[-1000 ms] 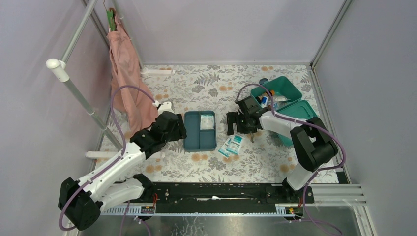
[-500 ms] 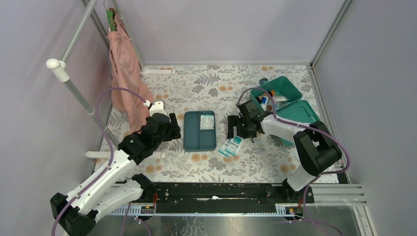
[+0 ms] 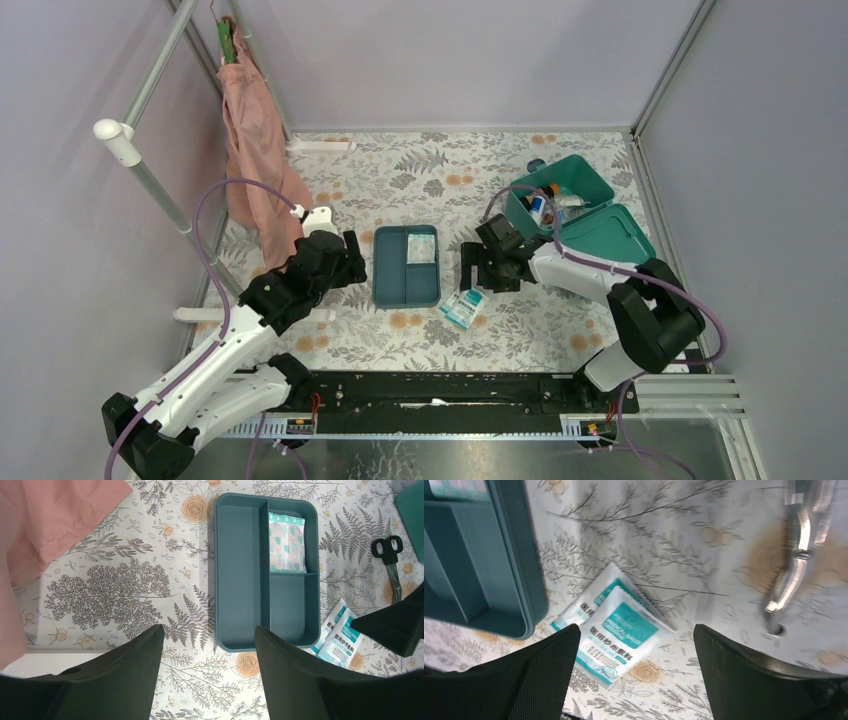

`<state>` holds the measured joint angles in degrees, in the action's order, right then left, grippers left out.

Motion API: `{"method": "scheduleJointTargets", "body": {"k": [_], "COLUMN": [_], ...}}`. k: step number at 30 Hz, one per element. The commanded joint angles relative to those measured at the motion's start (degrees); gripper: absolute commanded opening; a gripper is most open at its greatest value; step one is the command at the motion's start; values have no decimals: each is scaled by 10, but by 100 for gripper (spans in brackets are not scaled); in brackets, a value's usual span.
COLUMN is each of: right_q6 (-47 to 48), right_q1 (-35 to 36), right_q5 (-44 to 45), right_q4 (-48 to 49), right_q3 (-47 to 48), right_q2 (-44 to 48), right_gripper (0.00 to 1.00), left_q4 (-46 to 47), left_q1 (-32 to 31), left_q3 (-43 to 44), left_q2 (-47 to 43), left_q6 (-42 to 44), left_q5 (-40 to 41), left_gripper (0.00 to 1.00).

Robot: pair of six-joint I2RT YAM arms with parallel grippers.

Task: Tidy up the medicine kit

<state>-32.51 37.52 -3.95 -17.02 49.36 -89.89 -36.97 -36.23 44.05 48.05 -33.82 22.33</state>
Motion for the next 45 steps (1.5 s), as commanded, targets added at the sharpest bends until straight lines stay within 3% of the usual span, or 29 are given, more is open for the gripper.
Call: {"method": "scheduleJointTargets", "body": {"k": [1, 6, 11, 15, 18, 27, 45], "right_q6": [-48, -149, -358, -497, -546, -525, -481], "right_q1": [3, 3, 48, 100, 118, 132, 146], "right_q5": [130, 160, 184, 224, 242, 214, 192], "right_q4": [-68, -103, -118, -159, -211, -243, -221], "right_q3": [12, 6, -28, -12, 32, 119, 150], "right_q2": [72, 128, 145, 127, 82, -65, -135], "right_gripper": [93, 95, 99, 100, 100, 100, 100], "left_q4": [-1, -1, 0, 0, 0, 1, 3], "left_q1": [4, 4, 4, 4, 4, 3, 3], "left_q3": [9, 9, 9, 8, 8, 7, 6], "left_q2": [-5, 0, 3, 2, 2, -1, 1], "left_q6": [10, 8, 8, 7, 7, 8, 9], "left_q5": [13, 12, 12, 13, 12, 12, 9], "left_gripper": [75, 75, 75, 75, 76, 75, 76]}}
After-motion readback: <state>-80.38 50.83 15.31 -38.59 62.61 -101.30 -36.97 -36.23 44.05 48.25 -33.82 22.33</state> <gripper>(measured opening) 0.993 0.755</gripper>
